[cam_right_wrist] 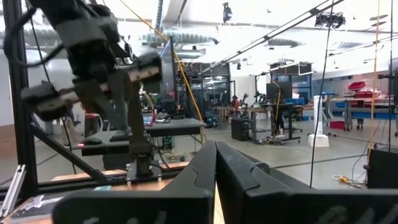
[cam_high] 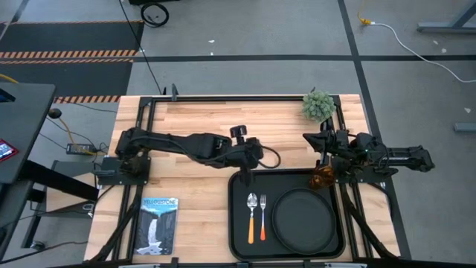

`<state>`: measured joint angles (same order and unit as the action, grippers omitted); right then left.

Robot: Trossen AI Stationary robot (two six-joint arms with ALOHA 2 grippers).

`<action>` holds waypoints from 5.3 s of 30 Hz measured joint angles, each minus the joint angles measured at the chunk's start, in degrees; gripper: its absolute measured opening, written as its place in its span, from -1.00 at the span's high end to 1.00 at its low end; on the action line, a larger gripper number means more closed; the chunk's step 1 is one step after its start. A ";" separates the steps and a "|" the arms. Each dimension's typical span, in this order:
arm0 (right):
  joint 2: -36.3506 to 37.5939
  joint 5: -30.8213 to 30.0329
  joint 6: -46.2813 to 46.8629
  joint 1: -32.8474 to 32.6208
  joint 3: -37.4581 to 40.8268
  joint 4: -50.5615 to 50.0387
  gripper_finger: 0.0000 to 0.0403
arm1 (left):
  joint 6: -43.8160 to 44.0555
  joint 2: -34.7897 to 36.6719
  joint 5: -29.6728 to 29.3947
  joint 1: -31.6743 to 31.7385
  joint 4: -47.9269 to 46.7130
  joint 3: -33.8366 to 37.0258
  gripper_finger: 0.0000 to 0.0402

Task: Pick and place plate/cup/fork/spoon on tray
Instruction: Return to Home Position

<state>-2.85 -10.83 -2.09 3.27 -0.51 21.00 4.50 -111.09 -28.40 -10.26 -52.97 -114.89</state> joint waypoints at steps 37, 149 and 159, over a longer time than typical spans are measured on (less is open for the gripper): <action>-0.15 0.19 0.02 -0.01 -0.02 0.28 0.94 | -8.18 20.65 -0.07 -6.41 26.70 -0.05 0.95; -0.13 0.02 0.00 -0.02 -0.02 0.32 0.92 | 3.67 110.99 16.13 12.72 85.85 114.39 0.95; -0.13 0.02 0.00 -0.02 -0.02 0.32 0.92 | 2.77 110.99 16.02 12.72 73.98 114.42 0.95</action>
<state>-2.98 -10.81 -2.09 3.25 -0.54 21.32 7.27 -0.10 -12.38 2.46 21.01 -0.47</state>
